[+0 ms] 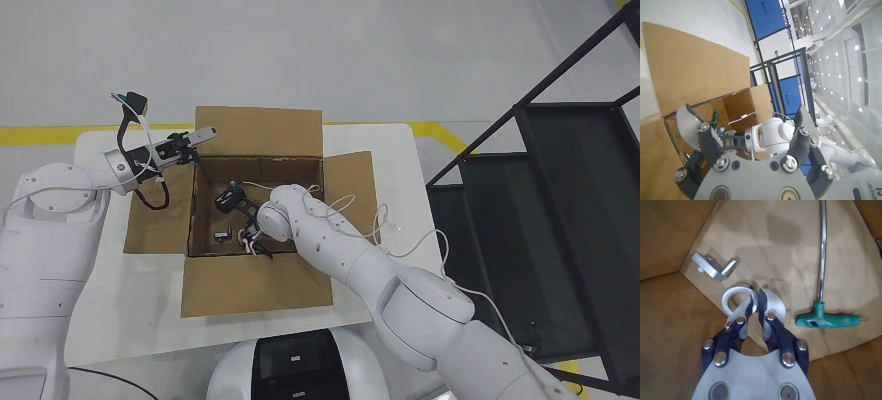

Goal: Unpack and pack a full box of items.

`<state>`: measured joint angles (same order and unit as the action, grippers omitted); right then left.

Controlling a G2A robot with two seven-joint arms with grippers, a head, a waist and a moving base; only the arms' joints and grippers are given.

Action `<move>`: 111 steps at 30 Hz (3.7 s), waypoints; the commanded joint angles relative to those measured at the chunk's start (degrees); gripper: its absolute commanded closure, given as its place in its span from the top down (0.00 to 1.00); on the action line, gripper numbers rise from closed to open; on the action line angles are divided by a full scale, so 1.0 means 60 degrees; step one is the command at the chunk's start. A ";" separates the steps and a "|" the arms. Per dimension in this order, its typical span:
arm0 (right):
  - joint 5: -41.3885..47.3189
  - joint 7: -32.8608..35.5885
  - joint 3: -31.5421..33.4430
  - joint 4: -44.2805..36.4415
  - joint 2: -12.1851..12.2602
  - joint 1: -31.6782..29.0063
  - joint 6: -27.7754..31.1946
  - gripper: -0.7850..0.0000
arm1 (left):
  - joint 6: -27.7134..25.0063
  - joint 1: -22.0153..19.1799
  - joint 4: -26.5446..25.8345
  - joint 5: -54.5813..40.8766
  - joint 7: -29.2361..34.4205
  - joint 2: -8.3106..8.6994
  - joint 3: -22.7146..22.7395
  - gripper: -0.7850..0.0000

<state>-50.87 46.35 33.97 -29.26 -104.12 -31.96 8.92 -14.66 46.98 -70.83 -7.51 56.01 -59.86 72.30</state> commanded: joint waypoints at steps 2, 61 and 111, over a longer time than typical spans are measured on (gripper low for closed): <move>0.0029 -0.0036 -0.0004 0.0188 -0.0073 0.0056 0.0002 0.00 | 0.0000 0.0000 0.0000 0.0000 0.0000 0.0000 0.0000 1.00; 0.5284 0.3948 0.7929 -1.2016 0.3116 -0.6666 -0.0829 0.00 | 0.0000 0.0000 0.0000 0.0000 0.0000 0.0000 0.0000 1.00; 0.0614 -0.0192 1.1515 -0.9891 0.4338 -0.9399 -0.1566 0.00 | 0.0000 0.0000 0.0000 0.0000 0.0000 0.0000 0.0000 1.00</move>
<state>-44.23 46.94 104.02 -88.82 -78.14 -88.47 -0.13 -14.66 46.98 -70.83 -7.51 56.01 -59.86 72.30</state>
